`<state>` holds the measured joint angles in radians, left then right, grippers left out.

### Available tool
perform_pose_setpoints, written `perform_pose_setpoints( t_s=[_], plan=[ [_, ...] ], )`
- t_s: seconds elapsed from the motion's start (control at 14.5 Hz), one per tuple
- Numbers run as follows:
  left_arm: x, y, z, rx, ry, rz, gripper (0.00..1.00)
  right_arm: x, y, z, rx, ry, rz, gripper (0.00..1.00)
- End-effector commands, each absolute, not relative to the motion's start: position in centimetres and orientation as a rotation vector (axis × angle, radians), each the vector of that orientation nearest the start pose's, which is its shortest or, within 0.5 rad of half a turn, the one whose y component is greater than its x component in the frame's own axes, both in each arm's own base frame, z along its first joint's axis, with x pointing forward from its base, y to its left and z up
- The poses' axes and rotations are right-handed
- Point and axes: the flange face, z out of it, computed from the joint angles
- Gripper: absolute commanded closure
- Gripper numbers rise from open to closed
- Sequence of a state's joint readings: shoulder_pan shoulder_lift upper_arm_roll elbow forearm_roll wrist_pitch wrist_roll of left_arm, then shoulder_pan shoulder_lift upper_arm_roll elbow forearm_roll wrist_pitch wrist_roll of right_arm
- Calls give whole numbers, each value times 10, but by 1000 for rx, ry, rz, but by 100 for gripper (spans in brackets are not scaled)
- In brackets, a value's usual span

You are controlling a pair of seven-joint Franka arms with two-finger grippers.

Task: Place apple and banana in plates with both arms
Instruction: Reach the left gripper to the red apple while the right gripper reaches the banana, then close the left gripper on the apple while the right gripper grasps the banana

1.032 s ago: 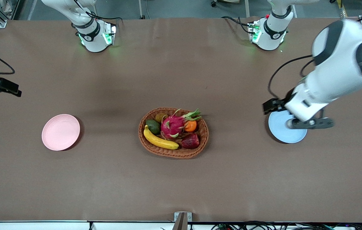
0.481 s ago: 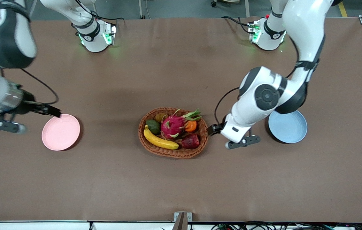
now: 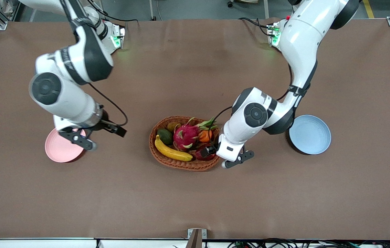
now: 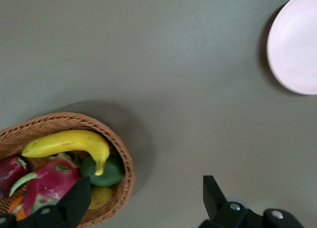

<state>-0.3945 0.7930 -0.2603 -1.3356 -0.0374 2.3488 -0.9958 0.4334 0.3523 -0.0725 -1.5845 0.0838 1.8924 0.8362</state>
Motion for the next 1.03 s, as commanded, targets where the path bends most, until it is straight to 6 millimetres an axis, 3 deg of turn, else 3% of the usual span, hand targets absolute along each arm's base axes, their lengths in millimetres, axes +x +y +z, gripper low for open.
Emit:
perform_pose_setpoints(
  t_s=[0.0,0.14,0.21,0.76,0.96],
  plan=[
    [634,-436,267,-3352,-850,-4,0,603,279,398,-3015,842,135,0],
    [628,-441,250,-3316,-861,2,0,592,313,363,-3007,828,168,0],
    [626,-443,245,-3304,-877,4,0,591,321,352,-2970,875,146,0],
    [622,-449,221,-3300,-916,8,0,594,334,279,-2966,889,95,0],
    [618,-456,215,-3314,-909,-3,0,589,342,266,-2972,875,88,14]
  ],
)
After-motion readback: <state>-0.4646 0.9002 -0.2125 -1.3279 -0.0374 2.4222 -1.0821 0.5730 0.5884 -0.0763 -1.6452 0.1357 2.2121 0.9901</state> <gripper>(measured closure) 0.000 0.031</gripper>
